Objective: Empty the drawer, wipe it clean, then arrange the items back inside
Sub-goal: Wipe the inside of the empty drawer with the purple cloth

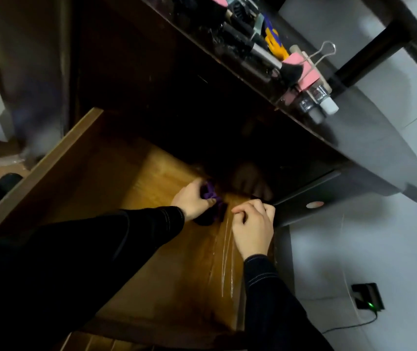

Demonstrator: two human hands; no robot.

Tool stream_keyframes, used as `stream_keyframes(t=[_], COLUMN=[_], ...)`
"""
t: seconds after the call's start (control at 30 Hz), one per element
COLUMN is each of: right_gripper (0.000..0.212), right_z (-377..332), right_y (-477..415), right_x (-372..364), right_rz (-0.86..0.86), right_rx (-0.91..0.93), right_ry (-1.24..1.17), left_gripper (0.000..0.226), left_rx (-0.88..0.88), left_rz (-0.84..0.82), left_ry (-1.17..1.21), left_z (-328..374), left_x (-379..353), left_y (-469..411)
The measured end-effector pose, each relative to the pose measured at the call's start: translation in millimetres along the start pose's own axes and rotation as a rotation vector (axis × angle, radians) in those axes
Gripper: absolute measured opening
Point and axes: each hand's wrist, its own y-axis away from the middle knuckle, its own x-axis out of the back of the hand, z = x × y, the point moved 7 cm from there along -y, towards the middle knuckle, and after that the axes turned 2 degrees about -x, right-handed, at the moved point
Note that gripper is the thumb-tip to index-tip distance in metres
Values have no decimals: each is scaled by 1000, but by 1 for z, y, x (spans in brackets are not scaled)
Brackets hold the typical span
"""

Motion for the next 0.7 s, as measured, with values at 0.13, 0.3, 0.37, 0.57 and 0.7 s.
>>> stream_keyframes(t=[0.13,0.3,0.37,0.57,0.7], right_gripper=[22,24,25,26,26], right_z=[1,7,10,12,12], right_y=[-1,-2,-2,-2,-3], right_x=[-2,-3,-4,-6,-7], right_rz=[10,37,41,34,40], right_rx=[-15,-50,-58,-67,-66], right_ry=[-25,-95,-118,-120,-112], left_gripper=[44,40,29,14,14], left_rx=[-106,-247,-280,-195,-131], left_rz=[-63,-177,-200,-51,251], left_ry=[-109,-176,-285,-246,-60], left_z=[10,21,23,15,7], left_x=[-22,-48,-52,-47,-35], left_y=[-15,-24,-29,-43,-48])
